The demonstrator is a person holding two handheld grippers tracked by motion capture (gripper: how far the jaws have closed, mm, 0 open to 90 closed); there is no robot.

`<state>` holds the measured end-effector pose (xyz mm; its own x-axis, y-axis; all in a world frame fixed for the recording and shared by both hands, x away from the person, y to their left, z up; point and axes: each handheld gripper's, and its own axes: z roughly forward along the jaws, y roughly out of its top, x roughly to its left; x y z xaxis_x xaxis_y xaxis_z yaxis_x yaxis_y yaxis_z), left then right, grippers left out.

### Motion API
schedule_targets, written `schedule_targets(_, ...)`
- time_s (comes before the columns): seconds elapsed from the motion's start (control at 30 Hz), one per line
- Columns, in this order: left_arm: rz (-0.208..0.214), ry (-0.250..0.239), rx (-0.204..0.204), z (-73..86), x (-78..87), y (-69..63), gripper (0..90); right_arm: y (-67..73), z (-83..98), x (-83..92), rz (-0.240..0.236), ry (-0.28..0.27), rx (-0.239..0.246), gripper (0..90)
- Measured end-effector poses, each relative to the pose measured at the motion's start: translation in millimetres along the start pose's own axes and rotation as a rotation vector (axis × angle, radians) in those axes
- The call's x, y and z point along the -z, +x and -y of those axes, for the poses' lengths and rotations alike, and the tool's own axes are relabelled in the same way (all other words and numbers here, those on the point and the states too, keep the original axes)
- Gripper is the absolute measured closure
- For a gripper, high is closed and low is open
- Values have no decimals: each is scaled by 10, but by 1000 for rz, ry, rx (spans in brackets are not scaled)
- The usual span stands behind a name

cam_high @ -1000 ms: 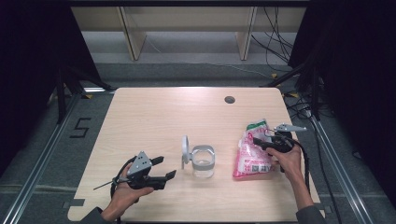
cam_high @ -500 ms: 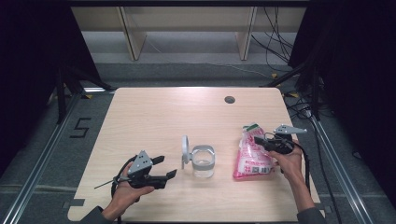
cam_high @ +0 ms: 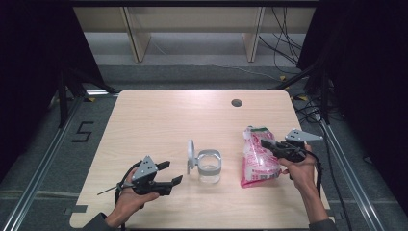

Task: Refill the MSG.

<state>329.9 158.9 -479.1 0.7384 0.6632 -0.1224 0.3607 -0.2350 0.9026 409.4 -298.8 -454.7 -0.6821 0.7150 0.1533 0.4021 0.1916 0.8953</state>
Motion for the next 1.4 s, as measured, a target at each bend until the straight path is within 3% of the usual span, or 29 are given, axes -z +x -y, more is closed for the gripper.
schedule_targets(0.07, 4, 3, -1, 3, 0, -10, 277, 27, -15, 9, -11, -20, 10, 900)
schedule_targets(0.1, 4, 6, -4, 6, -7, -28, 277, 36, -41, 31, 0, -26, 54, 900)
schedule_targets(0.2, 3, 7, -3, 11, -13, -62, 277, 195, -131, 81, -36, -45, 53, 900)
schedule_targets(0.23, 12, 11, -7, 16, -12, -78, 277, 215, -159, 87, -36, -54, 88, 900)
schedule_targets(0.27, 12, 11, -7, 16, -12, -78, 277, 215, -159, 87, -36, -54, 88, 900)
schedule_targets(0.3, 12, 15, -24, 16, -11, -81, 277, 267, -177, 100, -40, -62, 84, 900)
schedule_targets(0.33, 12, 16, -11, 23, -16, -97, 277, 321, -203, 120, -43, -66, 89, 900)
schedule_targets(0.4, 28, 13, -17, 37, -32, -124, 278, 375, -242, 139, -33, -82, 129, 900)
schedule_targets(0.47, 38, 23, -29, 49, -33, -151, 279, 445, -282, 166, -50, -98, 144, 900)
schedule_targets(0.5, 43, 24, -29, 57, -33, -173, 279, 550, -321, 179, -67, -97, 149, 900)
schedule_targets(0.67, 53, 30, -38, 76, -24, -244, 282, 640, -374, 170, -69, -113, 184, 900)
schedule_targets(0.7, 65, 34, -42, 82, -38, -270, 284, 646, -402, 178, -60, -143, 204, 900)
schedule_targets(0.8, 58, 42, -48, 89, -49, -305, 287, 675, -424, 204, -72, -145, 192, 900)
schedule_targets(0.83, 81, 43, -35, 92, -67, -328, 287, 681, -440, 222, -70, -156, 204, 900)
schedule_targets(0.87, 92, 42, -28, 93, -83, -359, 290, 722, -455, 243, -86, -149, 178, 900)
schedule_targets(0.9, 100, 41, -24, 98, -100, -388, 291, 727, -475, 249, -74, -168, 202, 900)
schedule_targets(0.93, 108, 48, -36, 104, -119, -429, 292, 775, -503, 283, -95, -157, 189, 900)
schedule_targets(0.97, 134, 58, -59, 128, -171, -524, 292, 786, -525, 289, -84, -168, 211, 900)
schedule_targets(1.0, 134, 58, -59, 128, -171, -524, 292, 804, -542, 304, -76, -174, 217, 900)
schedule_targets(1.03, 139, 69, -86, 147, -210, -610, 292, 832, -552, 318, -82, -176, 202, 900)
schedule_targets(1.1, 157, 68, -86, 151, -235, -648, 292, 838, -566, 334, -76, -175, 210, 900)
schedule_targets(1.23, 174, 42, -86, 160, -335, -804, 300, 887, -605, 373, -93, -178, 221, 900)
schedule_targets(1.33, 181, 12, -85, 148, -448, -925, 307, 939, -611, 392, -101, -175, 189, 900)
schedule_targets(1.37, 170, 1, -90, 136, -474, -959, 312, 940, -624, 396, -85, -196, 216, 900)
schedule_targets(1.4, 186, -8, -90, 126, -510, -985, 315, 965, -622, 407, -93, -187, 194, 900)
